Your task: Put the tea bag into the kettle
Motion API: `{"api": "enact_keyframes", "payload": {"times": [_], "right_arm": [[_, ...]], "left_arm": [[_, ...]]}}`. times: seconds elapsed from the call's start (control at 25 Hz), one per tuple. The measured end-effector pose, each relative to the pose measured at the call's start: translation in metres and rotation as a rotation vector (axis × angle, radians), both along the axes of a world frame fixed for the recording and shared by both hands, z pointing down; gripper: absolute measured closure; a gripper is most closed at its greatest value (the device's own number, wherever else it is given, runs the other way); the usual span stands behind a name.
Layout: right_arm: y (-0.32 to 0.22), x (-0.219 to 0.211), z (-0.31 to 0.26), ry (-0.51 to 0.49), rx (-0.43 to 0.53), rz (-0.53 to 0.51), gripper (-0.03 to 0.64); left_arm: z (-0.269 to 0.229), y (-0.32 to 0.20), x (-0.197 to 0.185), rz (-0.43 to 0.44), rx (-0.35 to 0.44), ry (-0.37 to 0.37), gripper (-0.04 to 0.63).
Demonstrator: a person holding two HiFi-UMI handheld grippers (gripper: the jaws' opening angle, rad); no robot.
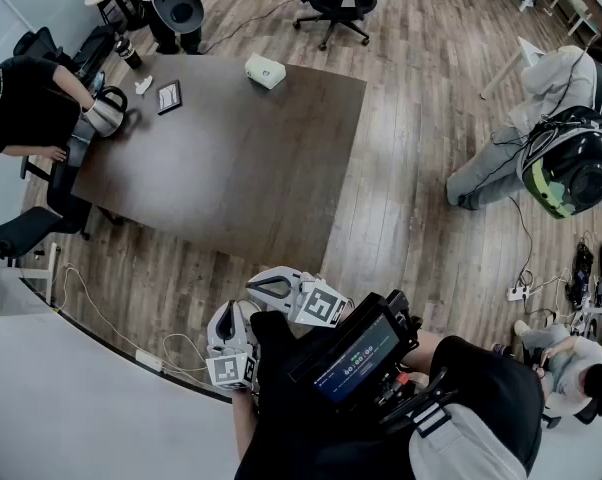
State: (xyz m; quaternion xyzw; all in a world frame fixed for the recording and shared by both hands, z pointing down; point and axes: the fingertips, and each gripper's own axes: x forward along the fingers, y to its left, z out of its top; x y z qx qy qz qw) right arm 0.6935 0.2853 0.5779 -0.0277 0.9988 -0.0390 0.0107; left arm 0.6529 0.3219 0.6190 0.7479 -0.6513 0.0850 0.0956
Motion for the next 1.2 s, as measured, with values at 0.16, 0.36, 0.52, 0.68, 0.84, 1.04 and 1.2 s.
{"api": "enact_keyframes", "payload": {"times": [0.16,0.36,0.52,0.68,0.84,1.04,1.2], "right_arm": [[0.002,0.018,0.000,0.030,0.031,0.021,0.611],[-0.005,0.054,0.001,0.006,0.036,0.098,0.611],[-0.005,0.042,0.000,0.002,0.023,0.080,0.611],[-0.008,0.028,0.004,0.010,0.009,0.057,0.611],[-0.007,0.022,0.017,0.039,-0.015,0.066,0.611],[-0.007,0.003,0.006,0.025,-0.025,0.056,0.611],[-0.005,-0.008,0.024,0.059,-0.032,0.039,0.611]], "left_arm": [[-0.004,0.005,0.018,0.012,0.000,-0.004,0.594],[-0.011,-0.004,0.044,0.052,0.002,-0.028,0.594],[-0.012,-0.006,0.032,0.049,0.033,-0.019,0.594],[-0.009,-0.006,0.022,0.020,0.033,-0.008,0.594],[-0.003,-0.001,0.015,0.019,0.026,0.016,0.594],[-0.006,0.002,-0.006,0.001,0.022,0.013,0.594],[-0.006,0.002,-0.023,-0.003,0.025,0.018,0.594]]}}
